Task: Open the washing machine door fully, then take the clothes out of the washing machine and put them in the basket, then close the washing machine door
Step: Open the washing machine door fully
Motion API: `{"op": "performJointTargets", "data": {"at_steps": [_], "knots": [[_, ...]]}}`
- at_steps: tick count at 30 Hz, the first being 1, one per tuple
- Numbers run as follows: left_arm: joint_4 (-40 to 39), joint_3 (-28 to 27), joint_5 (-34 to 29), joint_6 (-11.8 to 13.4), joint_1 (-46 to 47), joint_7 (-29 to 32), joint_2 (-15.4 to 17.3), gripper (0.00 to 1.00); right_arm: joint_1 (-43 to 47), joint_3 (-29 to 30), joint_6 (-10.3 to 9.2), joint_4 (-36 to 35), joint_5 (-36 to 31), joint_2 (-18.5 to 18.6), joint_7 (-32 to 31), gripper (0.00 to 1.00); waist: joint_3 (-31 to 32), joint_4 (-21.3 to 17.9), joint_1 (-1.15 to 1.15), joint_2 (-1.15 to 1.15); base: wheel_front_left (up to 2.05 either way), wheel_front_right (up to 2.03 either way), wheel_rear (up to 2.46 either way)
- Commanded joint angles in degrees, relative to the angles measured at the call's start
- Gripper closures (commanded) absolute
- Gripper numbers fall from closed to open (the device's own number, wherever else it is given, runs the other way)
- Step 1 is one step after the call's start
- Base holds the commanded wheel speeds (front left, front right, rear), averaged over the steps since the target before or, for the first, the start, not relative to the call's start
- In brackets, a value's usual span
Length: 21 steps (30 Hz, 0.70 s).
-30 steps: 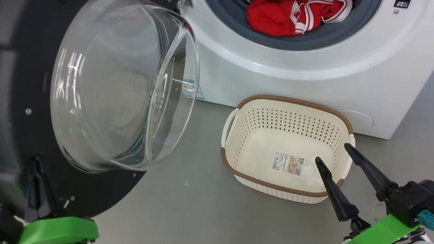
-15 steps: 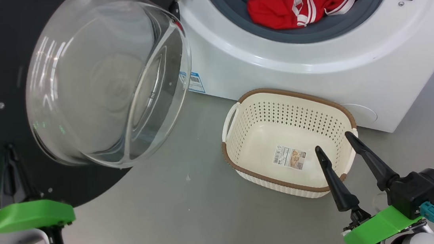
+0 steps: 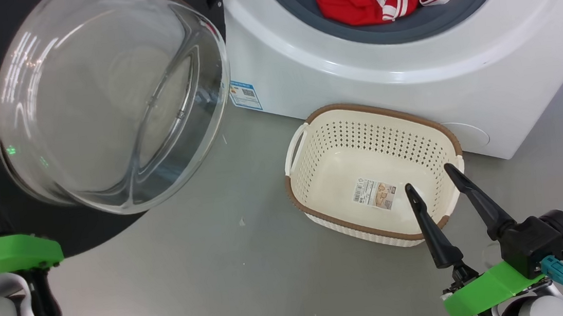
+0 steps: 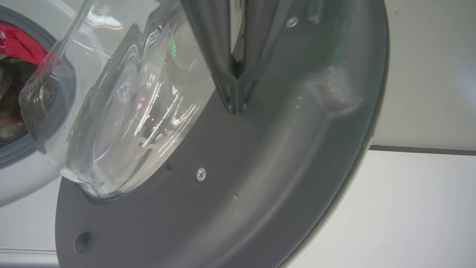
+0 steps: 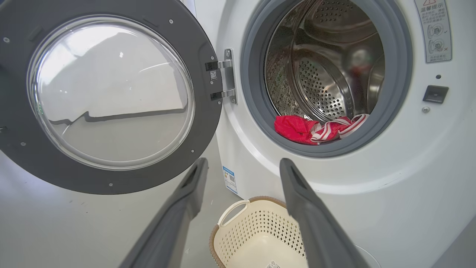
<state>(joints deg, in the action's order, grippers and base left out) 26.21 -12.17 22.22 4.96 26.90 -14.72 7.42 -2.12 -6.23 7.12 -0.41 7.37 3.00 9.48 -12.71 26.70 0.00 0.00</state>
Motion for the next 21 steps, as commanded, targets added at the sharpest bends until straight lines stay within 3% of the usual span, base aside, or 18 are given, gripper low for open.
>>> {"op": "performJointTargets", "data": {"at_steps": [1,10,18,19,21], "knots": [[-0.2,-3.3,-0.5,-0.3,2.1,-0.3,3.1,1.00,-1.8,-1.5,0.36,-1.8,-0.2,-0.1,-0.2,0.00,-0.2,-0.2,0.00,0.00,0.00,0.00,0.00],[3.0,-7.0,-3.1,-2.4,4.3,-0.3,2.4,1.00,-1.9,-1.6,0.36,-2.0,-0.2,-0.1,-0.4,0.00,-0.6,-0.7,0.00,0.00,0.00,0.00,0.00],[0.1,-9.8,-4.7,-4.6,3.6,-0.3,0.8,1.00,-2.1,-2.0,0.36,-0.9,0.9,-0.1,0.4,0.00,0.5,-1.6,0.00,0.00,0.00,0.00,0.00],[-1.0,-10.2,-5.0,-4.9,3.1,-0.3,0.5,0.89,-2.1,-2.1,0.36,-0.7,1.1,-0.1,0.6,0.00,0.7,-1.7,0.00,0.00,0.00,0.00,0.00],[-3.6,-11.0,-5.2,-5.8,2.2,-0.3,-0.3,0.55,-2.0,-2.2,0.36,-0.3,1.5,-0.1,0.9,0.00,1.1,-2.0,0.00,0.00,0.00,0.00,0.00]]}}
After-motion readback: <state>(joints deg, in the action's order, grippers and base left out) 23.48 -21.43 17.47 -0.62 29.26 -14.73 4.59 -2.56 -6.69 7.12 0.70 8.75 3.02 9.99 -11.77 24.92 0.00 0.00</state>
